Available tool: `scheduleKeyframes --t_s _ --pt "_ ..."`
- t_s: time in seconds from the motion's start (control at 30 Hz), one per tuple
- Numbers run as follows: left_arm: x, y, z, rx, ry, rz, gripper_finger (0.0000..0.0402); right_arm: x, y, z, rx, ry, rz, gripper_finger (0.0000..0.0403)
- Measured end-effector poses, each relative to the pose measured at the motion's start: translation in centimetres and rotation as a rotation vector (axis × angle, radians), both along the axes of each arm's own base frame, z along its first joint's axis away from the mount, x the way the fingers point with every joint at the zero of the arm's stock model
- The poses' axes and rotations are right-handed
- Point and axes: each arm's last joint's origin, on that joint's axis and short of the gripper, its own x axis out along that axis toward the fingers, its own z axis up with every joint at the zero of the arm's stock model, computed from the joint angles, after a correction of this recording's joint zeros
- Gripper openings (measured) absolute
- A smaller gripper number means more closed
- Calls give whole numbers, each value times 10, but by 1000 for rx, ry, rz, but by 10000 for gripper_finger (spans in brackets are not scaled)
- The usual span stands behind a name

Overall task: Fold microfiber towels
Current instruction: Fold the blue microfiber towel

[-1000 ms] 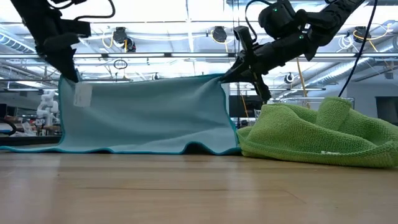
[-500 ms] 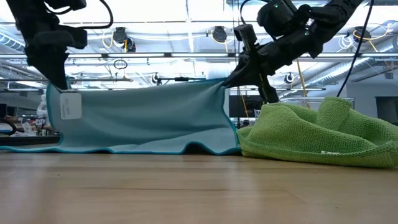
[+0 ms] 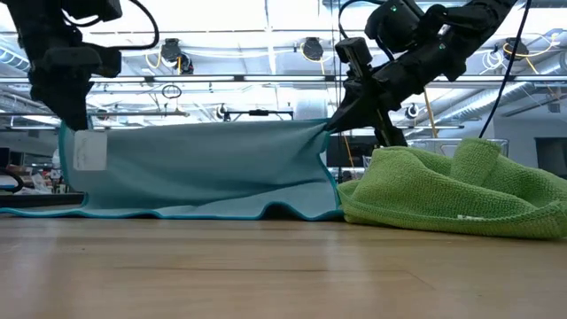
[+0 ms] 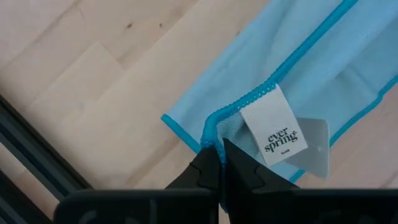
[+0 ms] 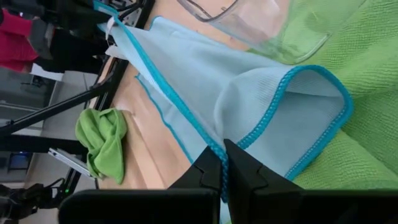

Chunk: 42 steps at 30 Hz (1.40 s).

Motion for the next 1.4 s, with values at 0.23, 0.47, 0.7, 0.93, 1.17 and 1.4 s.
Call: scheduleKeyframes --t_s 0.23,0.47,0.7,0.93,1.17,1.4 --pt "-1 0 -9 -10 15 0 13 -1 4 -2 30 22 31 0" --pt "0 -1 -10 -13 15 -15 4 -2 11 -5 67 62 53 0" --pt "0 -1 -10 -18 18 -28 7 -2 11 -9 75 81 47 0" --pt "0 -3 -10 -52 18 -53 14 -2 14 -10 77 90 63 4" --pt "-1 -7 -10 -77 24 -81 6 -3 23 -12 98 125 80 22" --pt "0 -7 -10 -77 21 -86 10 -2 30 -14 106 136 97 38"
